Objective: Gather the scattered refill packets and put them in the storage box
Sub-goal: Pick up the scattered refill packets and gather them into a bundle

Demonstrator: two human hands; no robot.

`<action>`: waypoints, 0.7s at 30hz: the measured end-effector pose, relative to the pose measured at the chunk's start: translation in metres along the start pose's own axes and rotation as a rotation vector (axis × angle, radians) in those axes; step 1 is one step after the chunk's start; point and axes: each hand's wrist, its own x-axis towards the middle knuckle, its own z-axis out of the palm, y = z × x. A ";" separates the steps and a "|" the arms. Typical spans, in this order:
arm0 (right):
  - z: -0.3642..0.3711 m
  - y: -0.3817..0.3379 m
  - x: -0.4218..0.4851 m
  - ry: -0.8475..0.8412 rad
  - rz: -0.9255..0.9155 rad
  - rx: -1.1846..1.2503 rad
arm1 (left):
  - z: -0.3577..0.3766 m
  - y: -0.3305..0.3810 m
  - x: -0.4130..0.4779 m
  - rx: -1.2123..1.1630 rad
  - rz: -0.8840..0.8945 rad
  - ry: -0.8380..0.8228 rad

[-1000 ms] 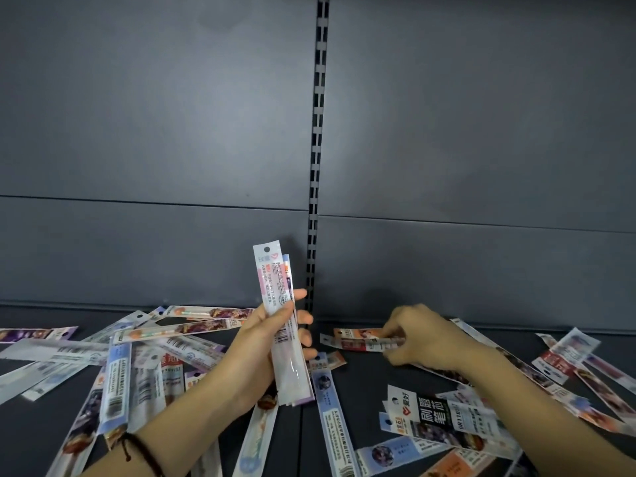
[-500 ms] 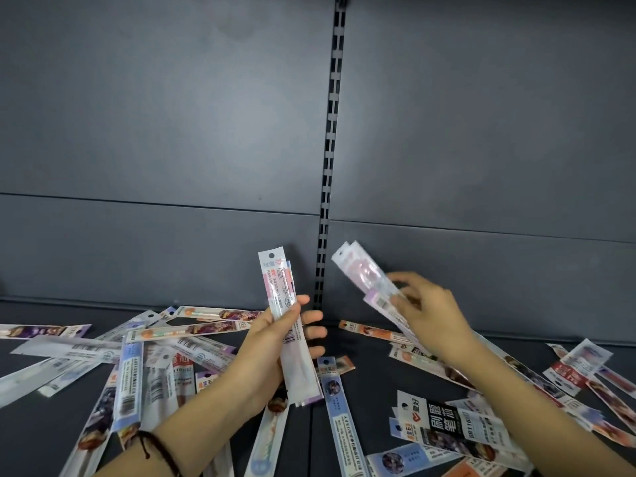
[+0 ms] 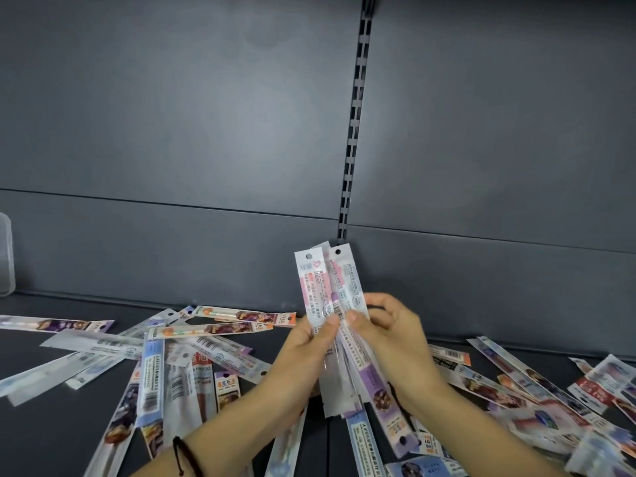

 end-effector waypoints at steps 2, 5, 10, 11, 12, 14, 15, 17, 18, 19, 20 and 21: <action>0.002 0.002 -0.002 -0.018 -0.010 -0.016 | -0.001 0.000 0.001 0.004 0.012 0.032; 0.001 0.002 -0.003 -0.031 -0.005 0.005 | -0.004 0.002 0.002 0.013 0.026 0.060; 0.002 0.001 -0.006 -0.043 -0.051 -0.011 | -0.005 0.005 0.003 -0.048 0.007 0.034; 0.002 0.000 -0.005 -0.032 -0.062 -0.017 | -0.005 0.005 0.003 -0.069 -0.002 0.019; 0.002 0.000 -0.004 -0.024 -0.062 -0.012 | -0.006 0.006 0.003 -0.089 -0.010 0.004; 0.000 -0.001 -0.003 -0.027 -0.027 0.001 | -0.009 0.009 0.005 -0.137 -0.025 -0.017; -0.001 0.000 -0.003 -0.033 -0.012 -0.023 | -0.012 0.011 0.006 -0.172 -0.032 -0.015; -0.007 0.002 -0.003 -0.070 0.011 -0.138 | -0.019 0.016 0.010 -0.247 -0.033 0.023; -0.011 0.004 -0.003 -0.116 0.042 -0.205 | -0.024 0.018 0.011 -0.285 -0.023 0.050; -0.015 0.004 -0.003 -0.181 0.089 -0.269 | -0.028 0.020 0.012 -0.327 -0.009 0.078; -0.017 0.005 -0.004 -0.255 0.143 -0.323 | -0.033 0.022 0.013 -0.369 0.005 0.106; -0.018 0.005 -0.004 -0.320 0.188 -0.366 | -0.037 0.024 0.014 -0.401 0.011 0.133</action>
